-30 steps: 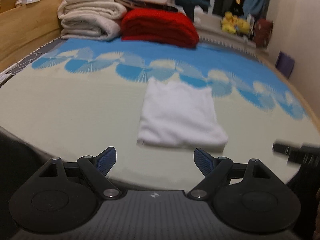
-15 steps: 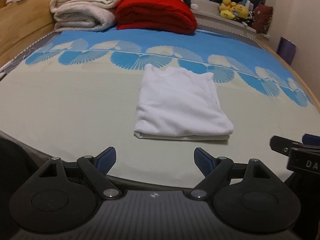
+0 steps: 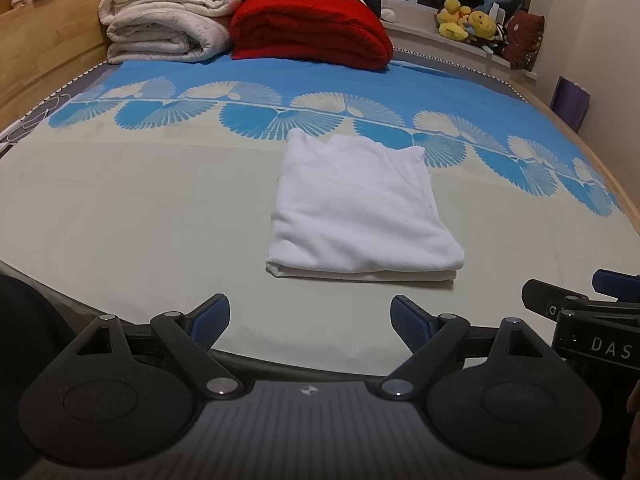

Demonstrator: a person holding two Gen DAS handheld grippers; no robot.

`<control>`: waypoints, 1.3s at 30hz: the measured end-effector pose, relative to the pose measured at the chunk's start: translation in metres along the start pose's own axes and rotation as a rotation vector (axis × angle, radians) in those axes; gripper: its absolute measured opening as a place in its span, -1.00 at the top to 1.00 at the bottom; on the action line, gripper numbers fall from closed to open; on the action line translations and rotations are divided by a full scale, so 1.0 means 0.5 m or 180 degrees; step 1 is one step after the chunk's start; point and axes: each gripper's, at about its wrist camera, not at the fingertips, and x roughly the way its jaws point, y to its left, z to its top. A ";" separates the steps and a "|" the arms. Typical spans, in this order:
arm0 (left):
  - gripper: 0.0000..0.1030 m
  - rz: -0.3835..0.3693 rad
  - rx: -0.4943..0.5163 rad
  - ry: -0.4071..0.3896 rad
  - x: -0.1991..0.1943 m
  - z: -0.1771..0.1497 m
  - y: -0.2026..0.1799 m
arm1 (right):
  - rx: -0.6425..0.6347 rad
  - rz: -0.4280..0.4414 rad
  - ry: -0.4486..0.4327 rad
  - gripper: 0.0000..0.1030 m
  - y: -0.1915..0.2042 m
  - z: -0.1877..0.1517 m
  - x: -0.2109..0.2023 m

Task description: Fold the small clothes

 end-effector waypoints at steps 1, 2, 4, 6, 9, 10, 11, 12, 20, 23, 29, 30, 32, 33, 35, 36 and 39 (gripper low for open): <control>-0.77 -0.0002 -0.0002 0.0002 0.000 0.000 0.001 | -0.0004 0.0001 0.0002 -0.72 0.000 0.000 0.000; -0.77 -0.0006 -0.0003 0.0003 0.001 0.001 0.002 | -0.0006 0.0000 0.0005 -0.72 0.000 0.000 0.001; -0.77 -0.0011 -0.0007 0.0006 0.001 0.001 0.002 | -0.0009 -0.0004 0.0009 -0.72 0.001 0.000 0.001; -0.77 -0.0009 -0.0007 0.0009 0.002 0.001 0.002 | -0.0011 -0.0005 0.0011 -0.72 0.002 -0.001 0.001; -0.77 -0.0011 -0.0015 0.0018 0.004 0.001 0.002 | -0.0018 -0.0008 0.0016 -0.72 0.003 -0.001 0.002; -0.77 -0.0010 -0.0018 0.0019 0.004 0.000 0.002 | -0.0020 -0.0009 0.0018 -0.72 0.004 0.000 0.002; -0.77 -0.0010 -0.0023 0.0022 0.004 0.000 0.002 | -0.0023 -0.0009 0.0019 -0.72 0.005 0.000 0.002; -0.77 -0.0009 -0.0029 0.0024 0.004 0.000 0.002 | -0.0023 -0.0010 0.0020 -0.72 0.005 0.000 0.002; -0.77 -0.0006 -0.0035 0.0029 0.005 0.000 0.002 | -0.0027 -0.0013 0.0024 -0.72 0.007 0.000 0.002; -0.77 -0.0008 -0.0035 0.0031 0.006 -0.001 0.004 | -0.0028 -0.0013 0.0025 -0.72 0.007 -0.001 0.003; -0.77 -0.0009 -0.0035 0.0032 0.006 -0.002 0.005 | -0.0027 -0.0016 0.0024 -0.72 0.008 0.000 0.003; -0.77 -0.0008 -0.0035 0.0032 0.006 -0.002 0.005 | -0.0029 -0.0016 0.0025 -0.72 0.008 0.000 0.003; -0.77 -0.0008 -0.0035 0.0032 0.006 -0.002 0.004 | -0.0028 -0.0015 0.0026 -0.72 0.008 0.000 0.003; -0.77 -0.0008 -0.0035 0.0033 0.006 -0.002 0.005 | -0.0029 -0.0016 0.0026 -0.72 0.008 0.000 0.003; -0.77 -0.0008 -0.0035 0.0032 0.006 -0.001 0.005 | -0.0027 -0.0016 0.0026 -0.72 0.008 0.000 0.003; -0.77 -0.0007 -0.0032 0.0032 0.006 -0.002 0.004 | -0.0026 -0.0016 0.0027 -0.72 0.009 0.000 0.003; -0.77 0.0012 -0.0004 0.0044 0.009 -0.004 0.002 | -0.0023 -0.0016 0.0026 -0.72 0.008 0.000 0.002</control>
